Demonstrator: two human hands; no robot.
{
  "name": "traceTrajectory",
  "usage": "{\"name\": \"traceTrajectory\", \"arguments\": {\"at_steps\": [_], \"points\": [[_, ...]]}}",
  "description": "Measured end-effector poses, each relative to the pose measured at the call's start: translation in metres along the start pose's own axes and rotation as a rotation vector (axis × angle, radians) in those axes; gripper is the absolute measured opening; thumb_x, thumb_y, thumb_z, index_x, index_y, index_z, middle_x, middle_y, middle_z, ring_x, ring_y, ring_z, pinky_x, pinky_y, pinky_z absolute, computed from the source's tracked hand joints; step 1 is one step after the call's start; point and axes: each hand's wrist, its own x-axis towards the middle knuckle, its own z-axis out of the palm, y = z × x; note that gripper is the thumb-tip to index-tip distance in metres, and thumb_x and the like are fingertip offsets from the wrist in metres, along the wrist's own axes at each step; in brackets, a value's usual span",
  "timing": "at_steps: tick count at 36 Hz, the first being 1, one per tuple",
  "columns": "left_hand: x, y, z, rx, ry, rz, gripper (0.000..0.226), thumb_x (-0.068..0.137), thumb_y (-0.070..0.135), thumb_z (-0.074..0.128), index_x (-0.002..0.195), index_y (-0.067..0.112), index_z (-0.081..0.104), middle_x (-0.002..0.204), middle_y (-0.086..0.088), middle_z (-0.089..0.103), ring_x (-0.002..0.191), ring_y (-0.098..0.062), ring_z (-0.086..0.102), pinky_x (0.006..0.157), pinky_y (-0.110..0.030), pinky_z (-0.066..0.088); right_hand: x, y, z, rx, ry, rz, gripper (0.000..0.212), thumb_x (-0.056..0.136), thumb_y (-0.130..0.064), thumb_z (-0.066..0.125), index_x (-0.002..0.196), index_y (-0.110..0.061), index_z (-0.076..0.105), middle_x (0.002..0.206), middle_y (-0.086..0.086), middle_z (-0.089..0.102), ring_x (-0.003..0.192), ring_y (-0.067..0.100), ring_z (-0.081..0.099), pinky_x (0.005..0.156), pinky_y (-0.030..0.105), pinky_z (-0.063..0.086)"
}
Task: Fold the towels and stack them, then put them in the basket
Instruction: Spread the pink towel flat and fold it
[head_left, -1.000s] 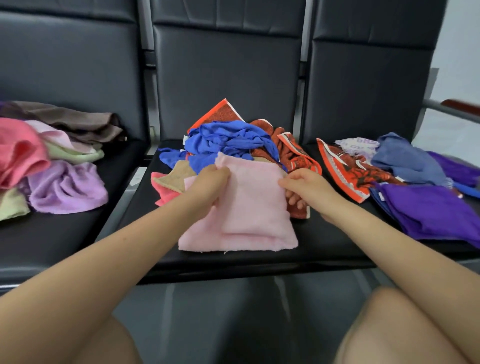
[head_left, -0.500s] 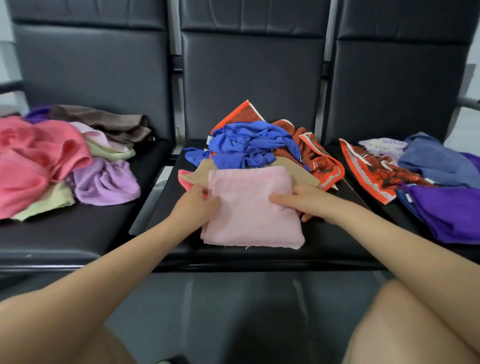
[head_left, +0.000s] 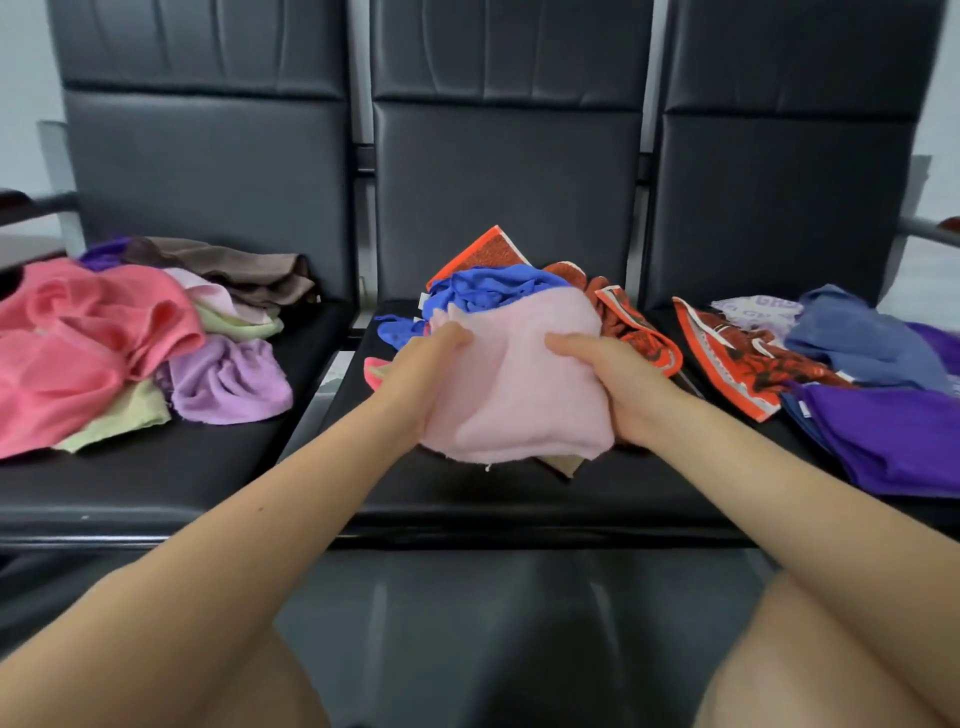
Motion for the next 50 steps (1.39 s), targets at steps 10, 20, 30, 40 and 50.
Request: {"name": "traceTrajectory", "arguments": {"at_steps": [10, 20, 30, 40, 50], "points": [[-0.029, 0.003, 0.083, -0.14, -0.237, -0.012, 0.025, 0.093, 0.028, 0.061, 0.114, 0.015, 0.062, 0.115, -0.006, 0.067, 0.083, -0.013, 0.061, 0.078, -0.032, 0.051, -0.038, -0.021, -0.072, 0.263, 0.138, 0.005, 0.029, 0.091, -0.02, 0.062, 0.116, -0.006, 0.06, 0.092, 0.011, 0.072, 0.078, 0.022, 0.071, 0.062, 0.031, 0.055], [-0.012, -0.017, 0.192, 0.015, -0.312, -0.059, 0.058, 0.097, 0.039, 0.052, 0.149, 0.023, 0.03, 0.143, -0.006, 0.048, 0.124, -0.024, 0.049, 0.11, -0.037, 0.035, -0.051, -0.002, -0.192, -0.098, 0.341, -0.025, 0.019, 0.091, -0.007, 0.063, 0.109, -0.009, 0.062, 0.116, 0.013, 0.067, 0.086, 0.016, 0.065, 0.067, 0.024, 0.053], [-0.004, -0.009, 0.312, -0.072, -0.581, 0.084, 0.033, 0.1, 0.019, 0.046, 0.132, 0.014, 0.051, 0.122, -0.004, 0.063, 0.102, -0.019, 0.062, 0.083, -0.036, 0.055, -0.043, -0.039, -0.297, -0.601, 0.793, -0.205, 0.04, 0.095, -0.032, 0.057, 0.129, -0.011, 0.056, 0.122, 0.008, 0.06, 0.102, 0.021, 0.053, 0.083, 0.031, 0.039], [0.009, -0.051, 0.363, 0.324, -0.587, 0.059, 0.026, 0.091, 0.035, 0.063, 0.095, 0.012, 0.049, 0.071, -0.002, 0.054, 0.052, -0.012, 0.051, 0.047, -0.02, 0.044, -0.03, -0.004, -0.378, -1.061, 0.716, 0.254, 0.049, 0.088, -0.038, 0.063, 0.129, -0.012, 0.054, 0.126, 0.01, 0.058, 0.11, 0.028, 0.055, 0.082, 0.031, 0.042], [0.088, -0.04, 0.334, 0.463, -0.286, 0.375, 0.024, 0.092, 0.036, 0.058, 0.078, 0.016, 0.055, 0.078, 0.002, 0.061, 0.083, -0.021, 0.059, 0.078, -0.033, 0.044, 0.085, -0.04, -0.374, -1.027, 0.887, 0.057, 0.023, 0.094, -0.024, 0.051, 0.079, -0.008, 0.058, 0.089, 0.019, 0.057, 0.085, 0.033, 0.051, 0.067, 0.033, 0.035]]}}
